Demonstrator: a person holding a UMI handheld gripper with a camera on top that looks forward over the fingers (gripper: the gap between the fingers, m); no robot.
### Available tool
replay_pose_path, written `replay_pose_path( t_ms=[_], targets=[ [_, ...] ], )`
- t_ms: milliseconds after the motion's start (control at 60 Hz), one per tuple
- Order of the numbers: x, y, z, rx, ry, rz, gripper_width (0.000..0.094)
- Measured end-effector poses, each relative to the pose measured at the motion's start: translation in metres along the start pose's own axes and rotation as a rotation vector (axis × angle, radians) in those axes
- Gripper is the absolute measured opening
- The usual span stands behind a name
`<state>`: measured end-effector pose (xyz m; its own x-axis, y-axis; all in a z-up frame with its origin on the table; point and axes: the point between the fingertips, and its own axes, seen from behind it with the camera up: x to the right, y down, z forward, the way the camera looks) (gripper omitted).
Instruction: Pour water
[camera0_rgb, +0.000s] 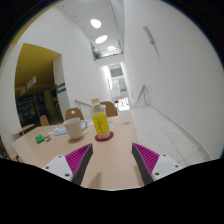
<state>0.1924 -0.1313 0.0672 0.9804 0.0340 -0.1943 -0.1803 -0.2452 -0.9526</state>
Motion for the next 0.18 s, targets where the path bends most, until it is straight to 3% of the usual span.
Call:
replay_pose_path(
  t_ms=[183],
  targets=[
    [0.037,0.003,-0.012,0.015,0.023,0.071,0.0854]
  ],
)
